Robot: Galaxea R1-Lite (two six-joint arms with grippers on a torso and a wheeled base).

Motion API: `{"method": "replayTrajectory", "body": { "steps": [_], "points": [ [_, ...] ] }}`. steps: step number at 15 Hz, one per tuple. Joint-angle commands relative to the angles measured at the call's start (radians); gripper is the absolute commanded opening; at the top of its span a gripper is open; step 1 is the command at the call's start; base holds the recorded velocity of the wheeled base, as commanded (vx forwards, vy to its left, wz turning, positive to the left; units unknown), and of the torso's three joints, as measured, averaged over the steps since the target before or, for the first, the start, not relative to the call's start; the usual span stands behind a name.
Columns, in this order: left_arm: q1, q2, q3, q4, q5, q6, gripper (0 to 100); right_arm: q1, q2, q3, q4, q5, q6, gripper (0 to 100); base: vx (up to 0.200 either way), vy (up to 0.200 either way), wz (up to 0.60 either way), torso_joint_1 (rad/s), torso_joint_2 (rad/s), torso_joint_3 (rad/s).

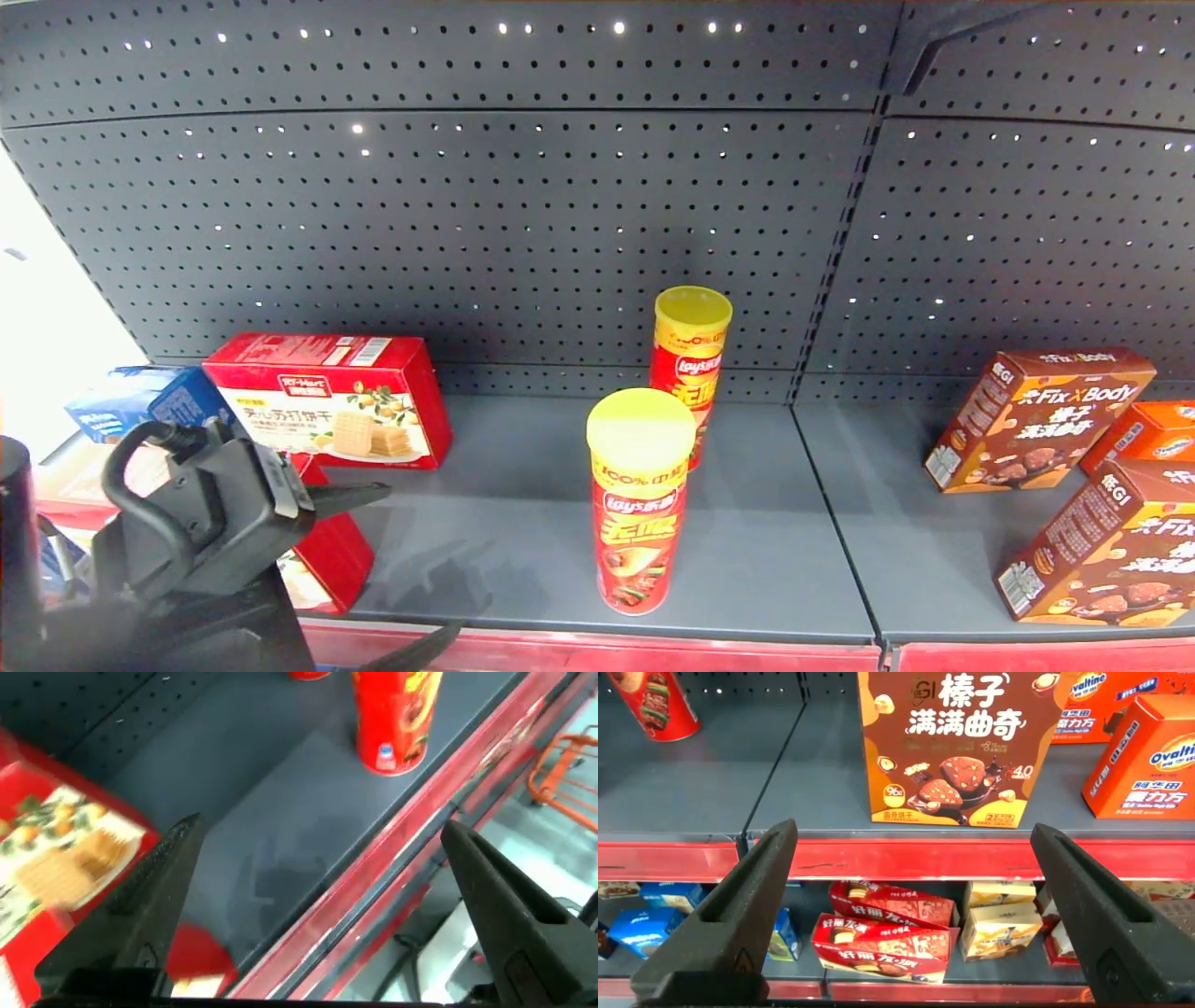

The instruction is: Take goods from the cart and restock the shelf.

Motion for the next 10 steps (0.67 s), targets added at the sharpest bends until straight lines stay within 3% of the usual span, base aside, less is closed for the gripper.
{"method": "replayTrajectory", "body": {
  "steps": [1,4,8,10],
  "points": [
    [-0.017,0.093,-0.006,-0.043,-0.001,-0.027,100,0.002,0.003,0.000,0.000,0.000,0.000,100,0.000,0.000,0.00,0.000,0.00,0.000],
    [-0.037,0.184,-0.019,-0.126,-0.003,-0.053,100,0.000,0.003,0.000,0.000,0.000,0.000,100,0.000,0.000,0.00,0.000,0.00,0.000],
    [-0.038,0.259,-0.020,-0.199,-0.004,-0.146,100,0.000,0.003,0.000,0.000,0.000,0.000,100,0.000,0.000,0.00,0.000,0.00,0.000],
    [-0.038,0.291,-0.022,-0.199,-0.001,-0.148,100,0.002,0.003,0.000,0.000,0.000,0.000,100,0.000,0.000,0.00,0.000,0.00,0.000]
  ]
}}
